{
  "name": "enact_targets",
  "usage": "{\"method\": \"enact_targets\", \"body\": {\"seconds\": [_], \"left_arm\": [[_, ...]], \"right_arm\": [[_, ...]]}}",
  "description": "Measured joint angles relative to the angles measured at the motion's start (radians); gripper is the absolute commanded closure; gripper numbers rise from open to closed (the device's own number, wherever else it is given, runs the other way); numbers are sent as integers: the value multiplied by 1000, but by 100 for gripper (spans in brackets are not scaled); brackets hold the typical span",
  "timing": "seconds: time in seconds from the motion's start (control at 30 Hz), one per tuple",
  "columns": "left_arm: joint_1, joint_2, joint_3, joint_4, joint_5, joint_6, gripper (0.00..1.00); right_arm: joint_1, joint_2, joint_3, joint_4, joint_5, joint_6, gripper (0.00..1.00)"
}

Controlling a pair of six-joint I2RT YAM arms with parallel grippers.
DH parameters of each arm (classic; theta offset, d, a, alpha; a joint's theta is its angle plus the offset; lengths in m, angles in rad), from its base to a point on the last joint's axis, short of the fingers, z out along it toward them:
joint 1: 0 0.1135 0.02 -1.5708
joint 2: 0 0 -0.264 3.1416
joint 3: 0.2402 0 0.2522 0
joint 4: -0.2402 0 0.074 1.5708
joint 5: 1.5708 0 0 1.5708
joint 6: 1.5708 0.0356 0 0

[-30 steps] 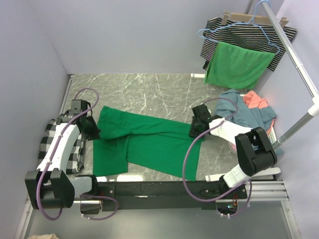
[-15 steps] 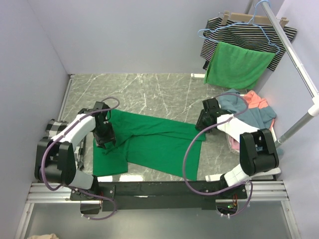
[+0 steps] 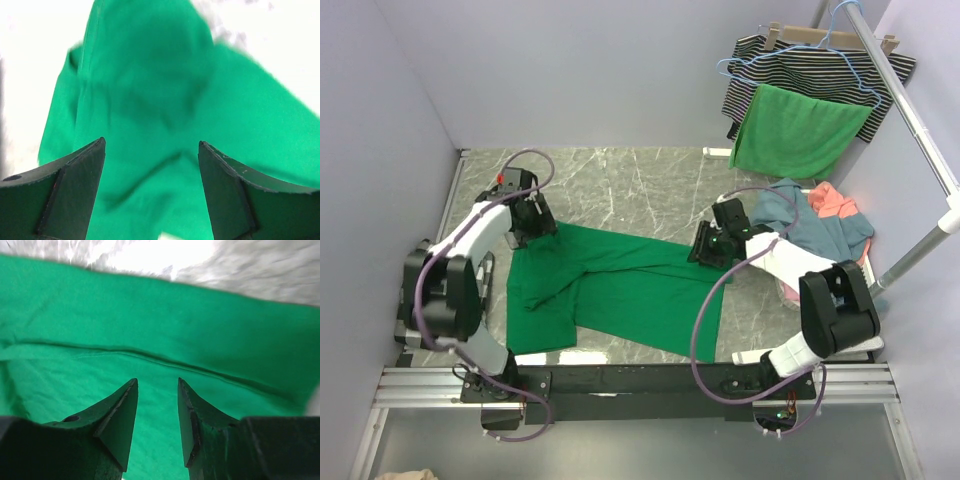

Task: Fold and stack the t-shirts
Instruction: Fold the flattened tshirt in 1/3 of the way

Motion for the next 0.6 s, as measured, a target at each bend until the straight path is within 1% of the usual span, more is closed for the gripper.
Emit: {"method": "enact_targets", "body": {"seconds": [0.2,0.33,0.5,0.6], "left_arm": [[52,174,5,129,31,-1,24],[73,260,25,168,44,-8,24],[86,349,132,181,31,-23,25],[117,404,208,185,22,-31,25]], "right_arm": [[25,83,-2,37,-21,8,55],[25,139,6,55,-23,18,55],[16,199,67,58,-11,23,56],[-7,251,124,61,-13,23,57]]}}
